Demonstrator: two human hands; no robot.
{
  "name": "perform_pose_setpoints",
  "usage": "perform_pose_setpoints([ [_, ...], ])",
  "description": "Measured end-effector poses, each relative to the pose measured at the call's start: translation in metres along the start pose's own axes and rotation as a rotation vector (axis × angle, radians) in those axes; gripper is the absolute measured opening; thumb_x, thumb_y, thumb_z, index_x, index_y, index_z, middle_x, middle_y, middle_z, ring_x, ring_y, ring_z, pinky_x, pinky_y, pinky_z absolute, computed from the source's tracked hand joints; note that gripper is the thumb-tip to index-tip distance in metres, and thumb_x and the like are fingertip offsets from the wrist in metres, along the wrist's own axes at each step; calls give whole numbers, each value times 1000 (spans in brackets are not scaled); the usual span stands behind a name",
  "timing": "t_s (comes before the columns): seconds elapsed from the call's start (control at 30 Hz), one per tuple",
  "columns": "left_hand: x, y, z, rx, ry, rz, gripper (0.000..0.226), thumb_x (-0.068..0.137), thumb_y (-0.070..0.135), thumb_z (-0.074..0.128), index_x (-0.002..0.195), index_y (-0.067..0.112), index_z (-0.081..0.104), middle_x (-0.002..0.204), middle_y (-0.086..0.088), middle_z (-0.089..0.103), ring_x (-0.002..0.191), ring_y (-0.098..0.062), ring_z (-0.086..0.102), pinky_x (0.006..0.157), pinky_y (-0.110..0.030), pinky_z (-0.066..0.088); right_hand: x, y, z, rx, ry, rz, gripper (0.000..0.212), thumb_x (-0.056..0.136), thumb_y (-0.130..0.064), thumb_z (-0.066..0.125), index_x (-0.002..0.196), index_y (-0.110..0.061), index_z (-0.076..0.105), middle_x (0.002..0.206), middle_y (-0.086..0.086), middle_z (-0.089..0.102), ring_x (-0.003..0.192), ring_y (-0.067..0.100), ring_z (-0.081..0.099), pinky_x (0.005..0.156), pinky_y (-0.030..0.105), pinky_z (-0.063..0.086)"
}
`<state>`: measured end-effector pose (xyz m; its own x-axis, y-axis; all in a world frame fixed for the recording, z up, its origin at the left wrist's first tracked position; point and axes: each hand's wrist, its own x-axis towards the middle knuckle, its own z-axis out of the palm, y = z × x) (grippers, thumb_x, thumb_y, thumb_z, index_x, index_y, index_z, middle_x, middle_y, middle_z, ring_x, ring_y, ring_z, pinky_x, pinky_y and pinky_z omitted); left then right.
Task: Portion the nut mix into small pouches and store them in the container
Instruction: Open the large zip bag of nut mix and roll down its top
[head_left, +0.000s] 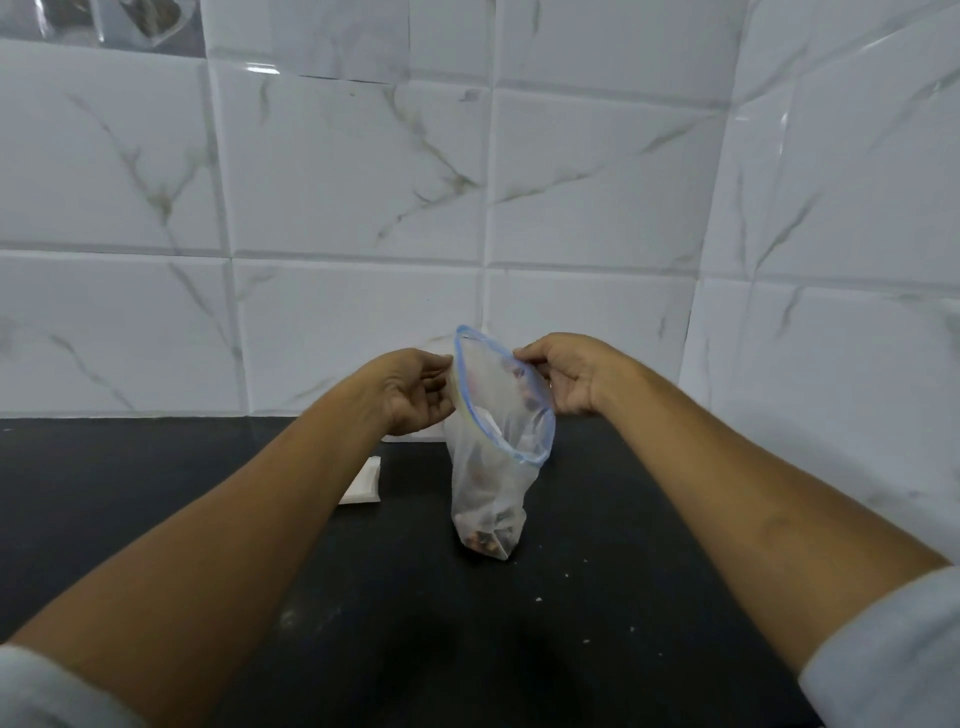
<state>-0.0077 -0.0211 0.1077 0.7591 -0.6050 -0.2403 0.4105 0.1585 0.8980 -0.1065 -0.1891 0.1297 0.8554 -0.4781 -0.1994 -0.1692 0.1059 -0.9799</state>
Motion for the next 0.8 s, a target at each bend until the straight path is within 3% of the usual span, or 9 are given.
perform_pose_setpoints([
  [0.1, 6, 5, -1, -34, -8, 14, 18, 104, 8, 54, 96, -3, 67, 78, -11, 72, 72, -19, 67, 62, -29, 62, 7, -1, 1, 133, -60, 21, 16, 101, -3, 54, 94, 3, 67, 71, 11, 67, 54, 17, 63, 54, 30, 59],
  [0.17, 8, 7, 2, 73, 28, 57, 19, 104, 11, 55, 98, -2, 69, 79, -12, 73, 71, -21, 68, 62, -30, 62, 9, 1, 3, 61, -62, -12, 14, 100, -4, 57, 97, 2, 68, 75, 11, 69, 61, 19, 65, 61, 33, 59],
  [0.23, 11, 7, 4, 211, 56, 140, 24, 103, 23, 59, 102, 1, 70, 87, -13, 74, 76, -25, 71, 65, -35, 64, 7, 3, 4, -128, 2, -112, 18, 100, -18, 63, 93, -3, 71, 73, 8, 70, 60, 18, 65, 64, 33, 58],
  [0.33, 14, 9, 6, 343, 43, 219, 41, 93, 43, 71, 112, 6, 72, 105, -16, 76, 94, -32, 73, 85, -46, 62, -1, 2, 7, -316, 41, -223, 34, 92, -41, 75, 100, -8, 74, 88, 9, 76, 76, 23, 71, 66, 33, 60],
  [0.47, 14, 10, 9, 692, 177, 340, 26, 96, 27, 71, 105, 3, 69, 94, -12, 72, 80, -27, 69, 67, -35, 59, 1, -3, 14, -494, 114, -256, 19, 92, -19, 77, 100, -4, 70, 92, 11, 73, 72, 22, 69, 55, 28, 56],
  [0.63, 16, 18, -4, 1309, 407, 546, 34, 91, 42, 69, 103, 11, 70, 99, -5, 71, 87, -24, 67, 67, -33, 51, 11, -4, 16, -462, 171, -258, 23, 91, -8, 74, 109, 6, 71, 94, 17, 71, 71, 23, 67, 60, 31, 59],
  [0.8, 12, 21, -5, 1453, 499, 612, 23, 92, 37, 68, 100, 18, 77, 97, -2, 73, 84, -23, 68, 65, -31, 48, 20, -1, 16, -419, 197, -269, 22, 86, -8, 80, 102, 7, 75, 106, 23, 76, 77, 26, 66, 74, 37, 60],
])
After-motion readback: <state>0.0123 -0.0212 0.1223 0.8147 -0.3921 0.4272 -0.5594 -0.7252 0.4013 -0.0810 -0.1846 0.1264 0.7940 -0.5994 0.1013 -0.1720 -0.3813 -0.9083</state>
